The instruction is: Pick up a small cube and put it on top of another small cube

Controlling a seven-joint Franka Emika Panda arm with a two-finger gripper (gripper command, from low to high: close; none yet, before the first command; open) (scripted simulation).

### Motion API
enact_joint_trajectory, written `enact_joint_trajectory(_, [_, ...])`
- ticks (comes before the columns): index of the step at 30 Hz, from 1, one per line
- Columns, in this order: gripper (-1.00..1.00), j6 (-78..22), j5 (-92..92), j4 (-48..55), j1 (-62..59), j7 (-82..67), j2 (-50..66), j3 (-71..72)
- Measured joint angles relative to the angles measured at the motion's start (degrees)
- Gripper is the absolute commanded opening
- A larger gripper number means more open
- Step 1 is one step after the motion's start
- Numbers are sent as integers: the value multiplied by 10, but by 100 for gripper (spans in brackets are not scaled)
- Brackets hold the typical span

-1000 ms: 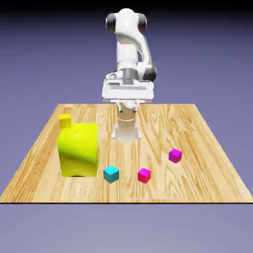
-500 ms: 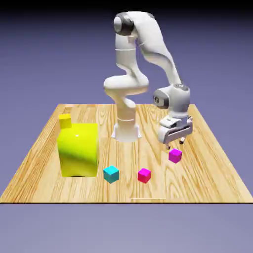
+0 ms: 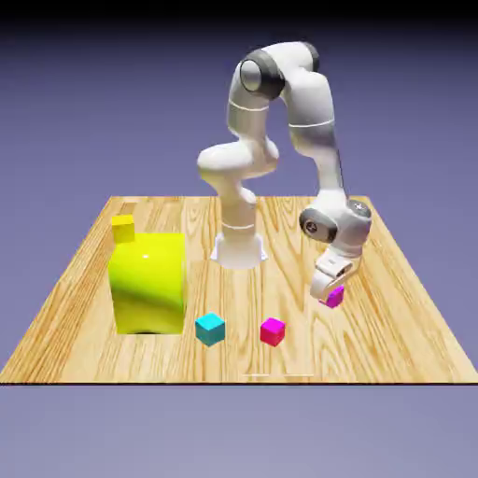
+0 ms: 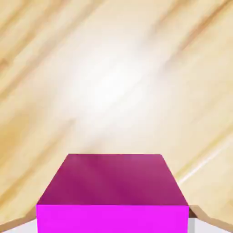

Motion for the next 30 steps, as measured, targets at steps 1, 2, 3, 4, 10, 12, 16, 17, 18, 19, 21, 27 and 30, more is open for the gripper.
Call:
enact_joint_trajectory(1, [-100, -18, 19, -1, -11, -14, -21, 16])
enact_joint_trajectory(2, [-100, -36, 38, -3, -23, -27, -41, 33])
enact_joint_trajectory(3, [-100, -54, 57, -4, -34, -41, -62, 49])
enact_joint_trajectory(4, [-100, -65, 69, -5, -40, -49, -75, 59])
enact_joint_trajectory(10, [-100, -93, 65, 18, -81, -90, -81, -45])
enact_joint_trajectory(12, [-100, -104, 63, 27, -94, -107, -84, -86])
enact_joint_trajectory(16, [-100, -126, 59, 45, -119, -140, -90, -169])
enact_joint_trajectory(17, [-100, -132, 59, 50, -125, -148, -91, -190])
enact_joint_trajectory(18, [-100, -137, 58, 54, -131, -156, -92, -211])
enact_joint_trajectory(19, [-100, -143, 57, 59, -138, -164, -94, -231])
enact_joint_trajectory(21, [-100, -154, 55, 68, -150, -181, -96, -273])
enact_joint_trajectory(27, [-100, -180, 51, 90, -209, -220, -103, -371])
enact_joint_trajectory(30, [-100, -110, 74, 80, -179, -236, -40, -361])
